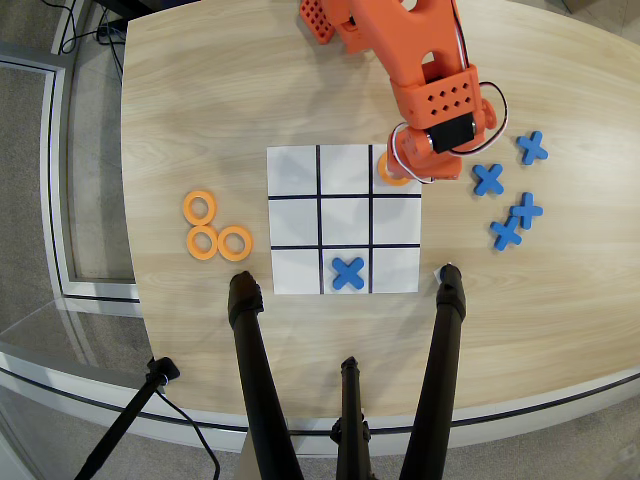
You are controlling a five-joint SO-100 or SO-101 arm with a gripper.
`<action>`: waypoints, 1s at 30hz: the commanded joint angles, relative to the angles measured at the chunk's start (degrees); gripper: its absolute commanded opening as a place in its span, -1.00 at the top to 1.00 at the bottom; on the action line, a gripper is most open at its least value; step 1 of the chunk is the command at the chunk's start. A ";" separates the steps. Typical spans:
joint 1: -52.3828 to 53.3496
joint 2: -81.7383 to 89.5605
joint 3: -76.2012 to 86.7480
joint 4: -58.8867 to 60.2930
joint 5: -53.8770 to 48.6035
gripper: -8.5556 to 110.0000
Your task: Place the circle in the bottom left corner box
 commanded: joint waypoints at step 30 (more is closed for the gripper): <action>16.52 77.26 32.96 21.97 -21.62 0.58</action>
